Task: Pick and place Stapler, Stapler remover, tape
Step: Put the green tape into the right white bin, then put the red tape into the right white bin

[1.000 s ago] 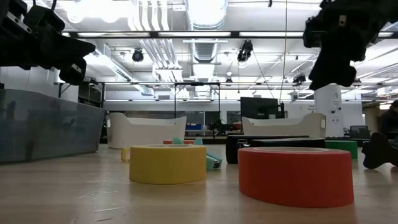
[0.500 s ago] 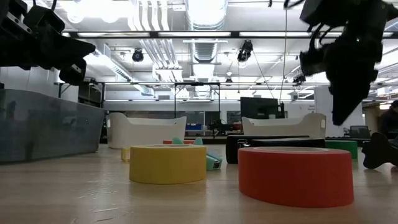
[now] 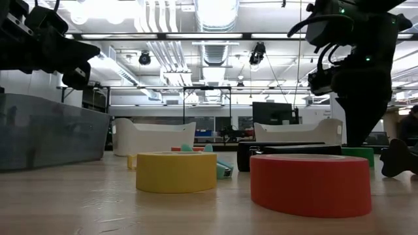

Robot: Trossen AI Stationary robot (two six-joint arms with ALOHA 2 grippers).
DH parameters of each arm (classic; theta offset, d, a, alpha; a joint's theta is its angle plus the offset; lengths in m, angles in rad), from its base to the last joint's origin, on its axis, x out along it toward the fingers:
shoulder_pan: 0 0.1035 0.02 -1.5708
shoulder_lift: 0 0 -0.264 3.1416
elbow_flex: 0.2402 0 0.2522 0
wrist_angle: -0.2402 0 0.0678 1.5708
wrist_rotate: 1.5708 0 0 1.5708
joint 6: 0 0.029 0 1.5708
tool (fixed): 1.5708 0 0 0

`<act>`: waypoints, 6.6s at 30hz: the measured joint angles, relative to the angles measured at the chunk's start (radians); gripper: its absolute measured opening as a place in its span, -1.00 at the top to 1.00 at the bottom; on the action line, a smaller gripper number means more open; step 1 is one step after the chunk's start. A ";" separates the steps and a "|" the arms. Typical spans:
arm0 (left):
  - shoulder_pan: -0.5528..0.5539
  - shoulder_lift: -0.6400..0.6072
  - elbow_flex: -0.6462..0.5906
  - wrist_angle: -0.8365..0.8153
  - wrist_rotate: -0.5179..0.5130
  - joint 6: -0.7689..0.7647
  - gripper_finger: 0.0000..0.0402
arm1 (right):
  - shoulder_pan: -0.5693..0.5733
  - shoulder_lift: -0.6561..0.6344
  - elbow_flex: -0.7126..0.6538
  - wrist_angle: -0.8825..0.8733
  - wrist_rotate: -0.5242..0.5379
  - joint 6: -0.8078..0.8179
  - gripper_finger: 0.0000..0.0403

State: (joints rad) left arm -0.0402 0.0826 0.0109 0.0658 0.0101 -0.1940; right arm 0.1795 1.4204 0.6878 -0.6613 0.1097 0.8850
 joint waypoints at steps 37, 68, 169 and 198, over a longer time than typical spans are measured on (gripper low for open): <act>0.000 0.000 0.000 0.001 0.000 0.000 0.94 | 0.062 0.003 -0.007 0.203 0.065 0.044 -0.27; 0.000 0.000 0.000 0.000 0.000 0.000 0.94 | 0.045 0.093 0.098 0.198 0.073 -0.145 0.72; 0.000 0.000 0.000 0.000 0.000 0.000 0.94 | -0.564 0.023 0.097 -0.016 0.388 -0.292 0.21; 0.000 0.001 0.000 -0.003 0.000 0.000 0.94 | 0.295 0.322 0.441 0.435 0.116 -0.499 0.03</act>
State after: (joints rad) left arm -0.0399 0.0839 0.0109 0.0625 0.0105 -0.1940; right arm 0.4744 1.7421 1.1291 -0.2259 0.2254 0.3857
